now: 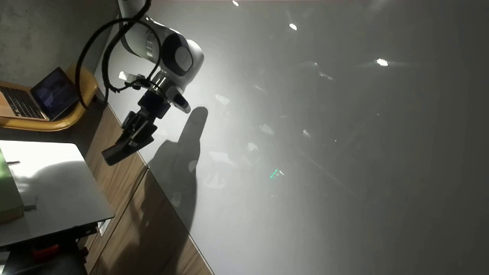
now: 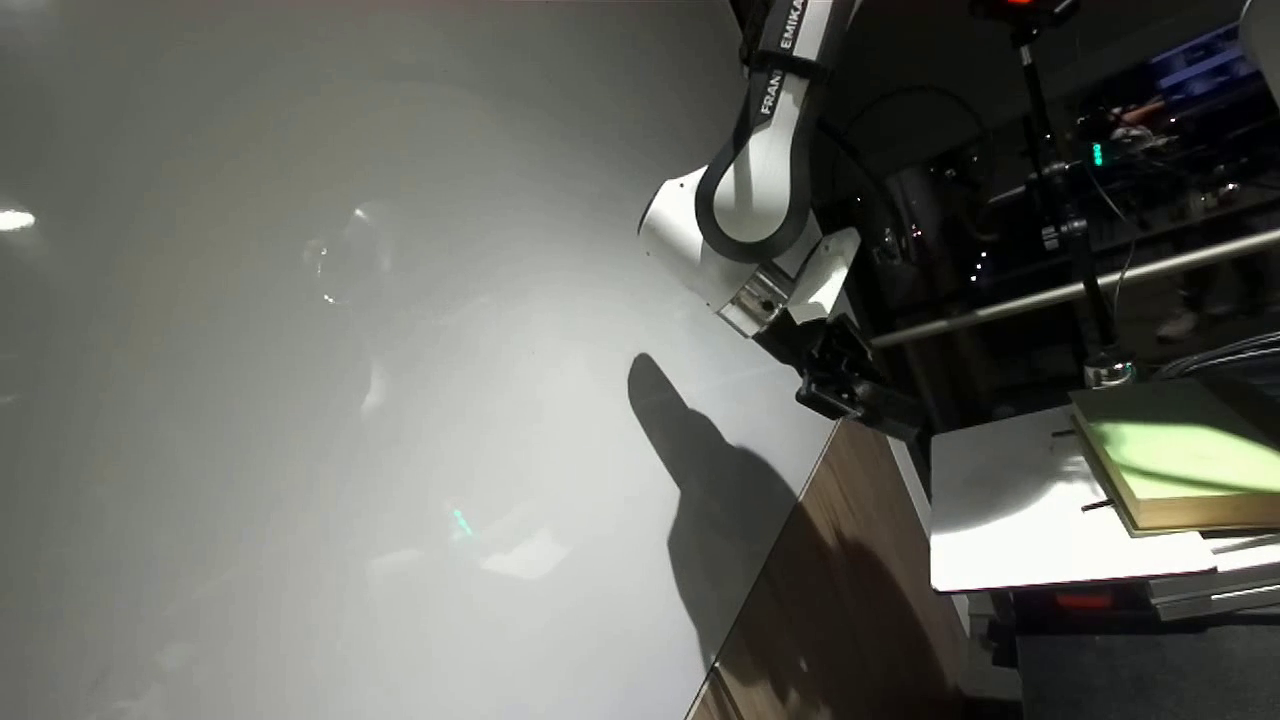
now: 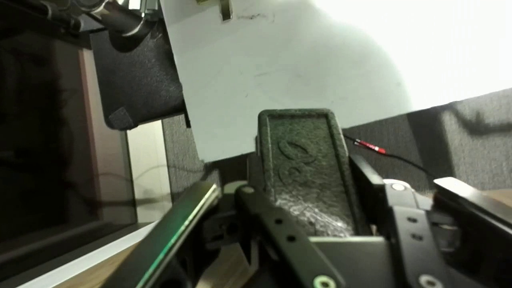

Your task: Use the eraser to wipe the table.

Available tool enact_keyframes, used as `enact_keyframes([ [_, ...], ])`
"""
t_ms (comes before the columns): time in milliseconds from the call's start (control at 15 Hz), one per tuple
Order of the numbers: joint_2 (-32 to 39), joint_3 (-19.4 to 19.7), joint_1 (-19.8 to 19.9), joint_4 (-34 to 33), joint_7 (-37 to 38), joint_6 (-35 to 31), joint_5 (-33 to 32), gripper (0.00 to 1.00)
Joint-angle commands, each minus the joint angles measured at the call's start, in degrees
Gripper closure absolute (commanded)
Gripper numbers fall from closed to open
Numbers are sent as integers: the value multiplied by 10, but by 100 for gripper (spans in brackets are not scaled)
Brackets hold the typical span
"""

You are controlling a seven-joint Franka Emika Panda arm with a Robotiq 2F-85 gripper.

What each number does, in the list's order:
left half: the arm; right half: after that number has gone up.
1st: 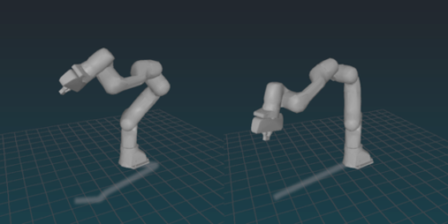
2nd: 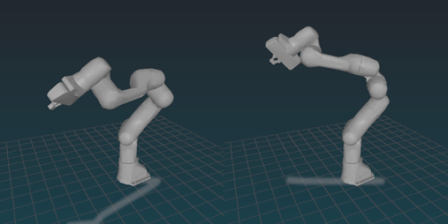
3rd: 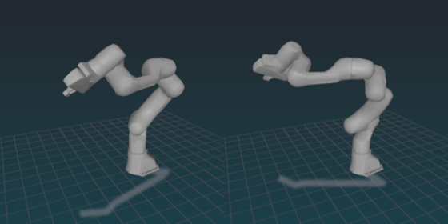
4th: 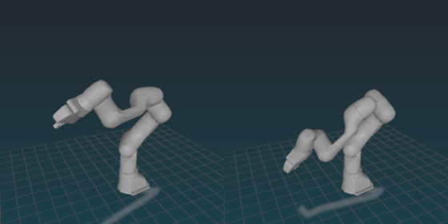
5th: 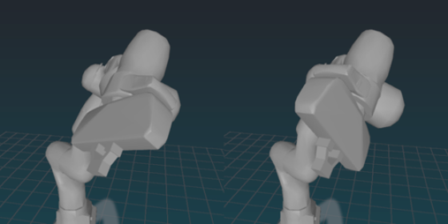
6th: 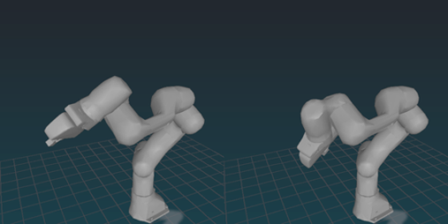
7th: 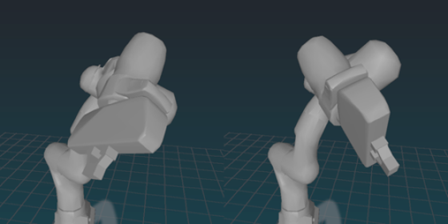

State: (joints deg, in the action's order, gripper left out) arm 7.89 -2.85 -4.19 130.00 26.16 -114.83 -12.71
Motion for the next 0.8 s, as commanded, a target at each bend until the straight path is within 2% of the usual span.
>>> enact_keyframes([
  [0,54,6,9,-16,-69,19,54,71],
  [333,117,7,9,-38,-111,54,88,71],
  [733,157,7,10,-76,-144,113,97,71],
])
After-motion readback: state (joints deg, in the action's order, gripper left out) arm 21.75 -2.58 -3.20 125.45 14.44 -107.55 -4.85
